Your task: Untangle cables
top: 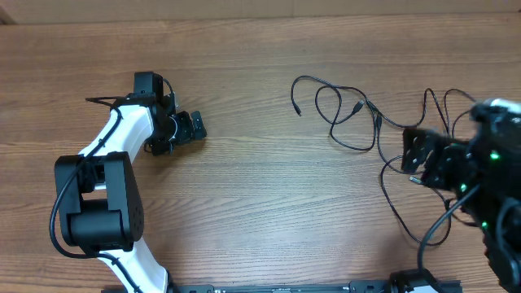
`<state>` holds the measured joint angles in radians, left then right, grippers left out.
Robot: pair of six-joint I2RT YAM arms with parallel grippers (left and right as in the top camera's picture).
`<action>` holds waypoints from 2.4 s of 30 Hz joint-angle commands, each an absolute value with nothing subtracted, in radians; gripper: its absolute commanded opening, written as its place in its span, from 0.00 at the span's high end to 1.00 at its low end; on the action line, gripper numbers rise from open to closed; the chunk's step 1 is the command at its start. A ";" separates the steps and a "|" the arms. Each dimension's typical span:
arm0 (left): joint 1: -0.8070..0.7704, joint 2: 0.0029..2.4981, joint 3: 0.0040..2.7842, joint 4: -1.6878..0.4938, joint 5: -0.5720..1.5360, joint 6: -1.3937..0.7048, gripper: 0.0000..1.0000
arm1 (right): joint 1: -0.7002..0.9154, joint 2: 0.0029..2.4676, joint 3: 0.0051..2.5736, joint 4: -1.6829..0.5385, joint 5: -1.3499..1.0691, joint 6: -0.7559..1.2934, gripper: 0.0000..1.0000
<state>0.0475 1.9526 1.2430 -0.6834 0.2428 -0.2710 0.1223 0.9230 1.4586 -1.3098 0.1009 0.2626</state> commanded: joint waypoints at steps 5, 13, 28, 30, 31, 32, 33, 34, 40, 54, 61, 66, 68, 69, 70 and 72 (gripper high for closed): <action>0.065 2.061 1.167 -0.698 0.173 -0.270 0.00 | 0.120 0.896 1.406 -1.349 0.100 0.269 0.00; 0.065 2.061 1.167 -0.698 0.173 -0.269 0.00 | 0.120 0.895 1.405 -1.346 0.159 0.228 0.00; 0.065 2.061 1.167 -0.698 0.173 -0.270 0.01 | 0.119 0.727 0.860 -0.276 0.012 0.204 0.00; 0.065 2.061 1.167 -0.698 0.173 -0.269 0.01 | 0.118 0.703 0.759 -0.113 -0.030 0.204 0.00; 0.065 2.061 1.167 -0.698 0.173 -0.270 0.00 | 0.118 0.690 0.701 -0.024 -0.049 0.204 0.00; 0.065 2.061 1.167 -0.698 0.173 -0.270 0.00 | 0.118 0.677 0.647 0.055 -0.064 0.205 0.00; 0.065 2.061 1.167 -0.698 0.173 -0.269 0.00 | 0.118 0.664 0.593 0.130 -0.076 0.205 0.00; 0.065 2.061 1.167 -0.698 0.173 -0.270 0.01 | 0.118 0.654 0.550 0.186 -0.085 0.205 0.00; 0.065 2.061 1.167 -0.698 0.173 -0.270 0.00 | 0.118 0.576 0.300 0.446 -0.092 0.209 0.00; 0.065 2.061 1.167 -0.698 0.173 -0.269 0.00 | 0.118 0.435 0.091 0.503 -0.093 0.213 0.00; 0.065 2.061 1.167 -0.698 0.173 -0.269 0.00 | 0.118 0.313 0.006 0.486 -0.091 0.212 0.00; 0.065 2.061 1.167 -0.698 0.173 -0.270 0.01 | 0.118 0.237 0.008 0.418 -0.092 0.216 0.00; 0.065 2.061 1.167 -0.698 0.173 -0.270 0.00 | 0.118 0.210 0.008 0.382 -0.092 0.216 0.00; 0.065 2.061 1.167 -0.698 0.173 -0.269 0.00 | 0.118 0.196 0.008 0.355 -0.092 0.216 0.00; 0.065 2.061 1.167 -0.698 0.173 -0.270 0.00 | 0.118 0.184 0.008 0.332 -0.092 0.216 0.00; 0.065 2.061 1.167 -0.698 0.173 -0.270 0.00 | 0.118 0.157 0.008 0.273 -0.093 0.216 0.00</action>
